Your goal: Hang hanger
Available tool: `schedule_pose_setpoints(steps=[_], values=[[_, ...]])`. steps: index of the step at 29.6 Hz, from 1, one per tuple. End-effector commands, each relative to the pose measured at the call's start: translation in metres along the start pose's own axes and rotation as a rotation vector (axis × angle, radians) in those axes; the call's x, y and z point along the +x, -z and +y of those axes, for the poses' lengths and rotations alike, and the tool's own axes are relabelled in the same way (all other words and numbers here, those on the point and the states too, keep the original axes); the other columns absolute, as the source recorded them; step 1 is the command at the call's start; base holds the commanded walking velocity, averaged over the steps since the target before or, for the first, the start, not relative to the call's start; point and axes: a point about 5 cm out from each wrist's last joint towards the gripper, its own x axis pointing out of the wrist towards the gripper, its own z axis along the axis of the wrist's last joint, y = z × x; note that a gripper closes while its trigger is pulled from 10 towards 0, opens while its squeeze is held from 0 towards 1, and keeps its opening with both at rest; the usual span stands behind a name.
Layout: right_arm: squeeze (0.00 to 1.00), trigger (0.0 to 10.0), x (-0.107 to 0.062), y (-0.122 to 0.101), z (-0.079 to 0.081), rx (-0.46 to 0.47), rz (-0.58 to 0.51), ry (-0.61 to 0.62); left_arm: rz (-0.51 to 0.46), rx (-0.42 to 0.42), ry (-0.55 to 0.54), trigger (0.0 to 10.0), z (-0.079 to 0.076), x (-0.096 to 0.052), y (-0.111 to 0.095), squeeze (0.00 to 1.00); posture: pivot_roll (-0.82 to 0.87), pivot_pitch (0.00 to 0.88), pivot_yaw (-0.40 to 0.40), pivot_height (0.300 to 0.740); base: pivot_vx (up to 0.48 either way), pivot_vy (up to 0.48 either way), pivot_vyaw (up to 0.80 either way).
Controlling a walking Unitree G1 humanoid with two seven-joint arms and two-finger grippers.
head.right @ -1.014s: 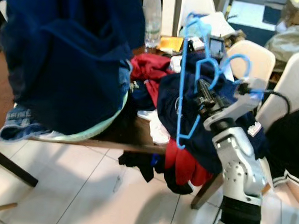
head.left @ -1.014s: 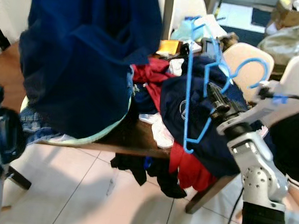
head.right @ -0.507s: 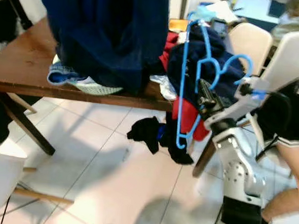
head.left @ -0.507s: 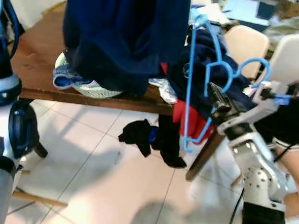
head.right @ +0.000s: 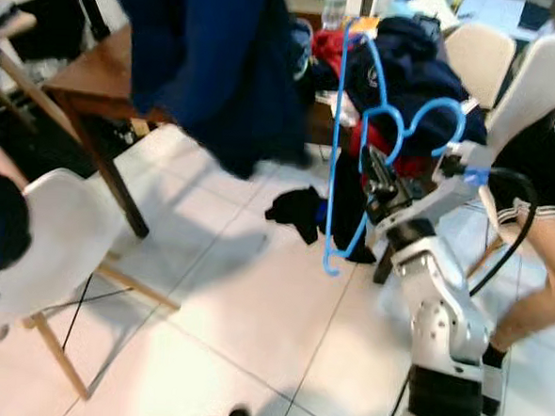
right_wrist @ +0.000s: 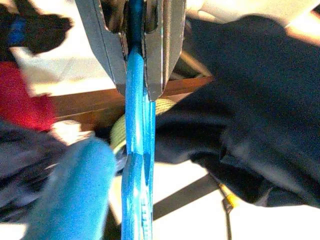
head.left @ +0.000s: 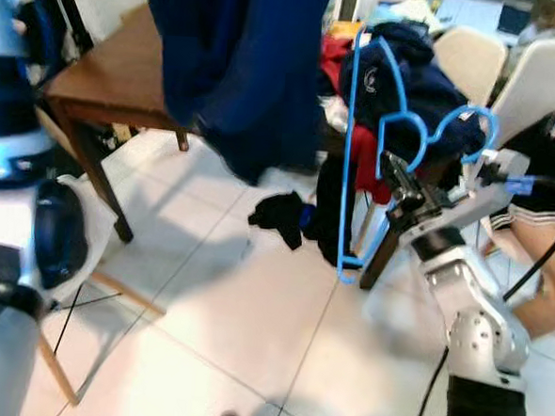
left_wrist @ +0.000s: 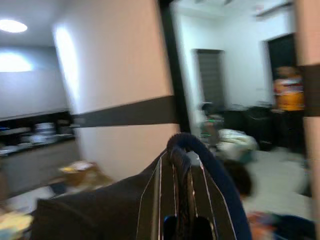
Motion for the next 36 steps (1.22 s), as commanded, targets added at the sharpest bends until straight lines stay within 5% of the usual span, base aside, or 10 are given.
schedule_pose_setpoints(steps=[1, 4, 8, 11, 17, 23, 25, 30, 33, 36], values=[[0.00, 10.0, -0.001, 0.005, 0.001, -0.012, 0.023, -0.002, 0.005, -0.024, -0.010, 10.0, 0.001, -0.007, 0.007, 0.00, 0.09, 0.098, 0.007, 0.740, -0.349, 0.000, 0.00], [0.00, 10.0, -0.002, 0.010, -0.001, -0.046, 0.057, 0.009, 0.048, -0.064, -0.020, 10.0, 0.000, -0.012, 0.029, 0.00, 0.08, 0.101, 0.004, 0.740, -0.329, 0.000, 0.00], [0.00, 10.0, -0.012, 0.026, -0.011, -0.172, 0.185, 0.065, 0.392, -0.124, -0.134, 10.0, -0.009, -0.059, 0.139, 0.00, 0.07, 0.113, -0.001, 0.740, 0.000, 0.000, 0.00], [0.00, 10.0, -0.012, 0.026, -0.011, -0.172, 0.185, 0.065, 0.392, -0.124, -0.134, 10.0, -0.009, -0.059, 0.139, 0.00, 0.07, 0.113, -0.001, 0.740, 0.000, 0.000, 0.00], [0.00, 10.0, -0.028, 0.044, -0.029, -0.272, 0.347, 0.176, 0.731, -0.177, -0.260, 10.0, -0.039, -0.139, 0.230, 0.00, 0.05, 0.128, -0.004, 0.740, 0.000, 0.000, -0.47], [0.00, 10.0, -0.043, 0.054, -0.037, -0.304, 0.413, 0.244, 0.834, -0.219, -0.235, 10.0, -0.068, -0.167, 0.252, 0.00, 0.03, 0.136, -0.004, 0.740, 0.000, 0.000, -0.80], [0.00, 10.0, -0.068, 0.068, -0.038, -0.319, 0.485, 0.308, 0.839, -0.367, -0.250, 10.0, -0.111, -0.187, 0.265, 0.00, 0.01, 0.145, -0.010, 0.740, 0.000, 0.000, -0.79], [0.00, 10.0, -0.080, 0.075, -0.028, -0.249, 0.478, 0.330, 0.758, -0.504, -0.316, 10.0, -0.134, -0.192, 0.265, 0.00, 0.01, 0.149, -0.014, 0.740, 0.000, 0.000, -0.78], [0.00, 10.0, -0.095, 0.081, -0.007, -0.202, 0.448, 0.340, 0.735, -0.577, -0.431, 10.0, -0.154, -0.208, 0.270, 0.00, -0.02, 0.159, -0.016, 0.740, 0.000, 0.000, -0.78], [0.00, 10.0, -0.118, 0.090, 0.013, -0.337, 0.491, 0.303, 0.677, -0.610, -0.648, 10.0, -0.164, -0.228, 0.270, 0.00, -0.03, 0.161, -0.015, 0.740, 0.000, 0.000, -0.78]])
